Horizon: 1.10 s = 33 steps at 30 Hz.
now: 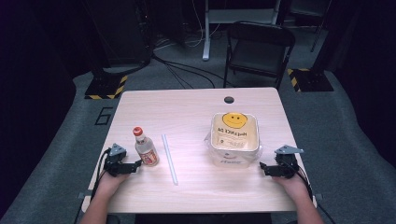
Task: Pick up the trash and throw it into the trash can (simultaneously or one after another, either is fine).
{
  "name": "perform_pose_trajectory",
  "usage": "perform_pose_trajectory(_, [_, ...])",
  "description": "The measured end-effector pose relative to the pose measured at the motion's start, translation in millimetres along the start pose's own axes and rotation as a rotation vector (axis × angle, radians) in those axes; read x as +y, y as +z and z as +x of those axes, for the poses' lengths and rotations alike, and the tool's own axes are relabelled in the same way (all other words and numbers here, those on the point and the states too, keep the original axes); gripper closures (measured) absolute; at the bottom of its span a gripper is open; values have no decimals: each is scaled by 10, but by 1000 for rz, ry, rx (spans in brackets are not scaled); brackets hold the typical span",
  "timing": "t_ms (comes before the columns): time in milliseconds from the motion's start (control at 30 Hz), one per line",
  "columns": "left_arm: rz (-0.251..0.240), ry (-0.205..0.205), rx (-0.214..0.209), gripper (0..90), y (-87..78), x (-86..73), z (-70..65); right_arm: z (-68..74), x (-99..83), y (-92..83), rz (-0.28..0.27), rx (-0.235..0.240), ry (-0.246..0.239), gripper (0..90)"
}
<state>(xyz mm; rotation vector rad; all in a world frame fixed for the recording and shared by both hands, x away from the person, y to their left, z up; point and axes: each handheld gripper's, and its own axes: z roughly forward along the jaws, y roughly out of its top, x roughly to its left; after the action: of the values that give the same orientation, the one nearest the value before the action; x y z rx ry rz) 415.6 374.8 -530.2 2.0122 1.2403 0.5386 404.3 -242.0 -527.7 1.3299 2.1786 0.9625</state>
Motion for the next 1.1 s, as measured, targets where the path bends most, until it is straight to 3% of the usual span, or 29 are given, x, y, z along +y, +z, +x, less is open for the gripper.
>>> perform_pose_trajectory(533, [0, 4, -1, 146, -2, -1, 0, 48, -5, -13, -23, -17, 9, 211])
perform_pose_trajectory(633, [-3, -1, 4, 147, -2, -4, -9, 49, -7, -20, -28, -2, -12, 264])
perform_pose_trajectory(867, [8, -3, 1, 148, -16, -4, -14, 43, -3, -19, -28, 9, -10, 281])
perform_pose_trajectory(1100, [0, 2, 1, 148, -15, -10, -19, 27, 34, -50, 3, 25, -16, 385])
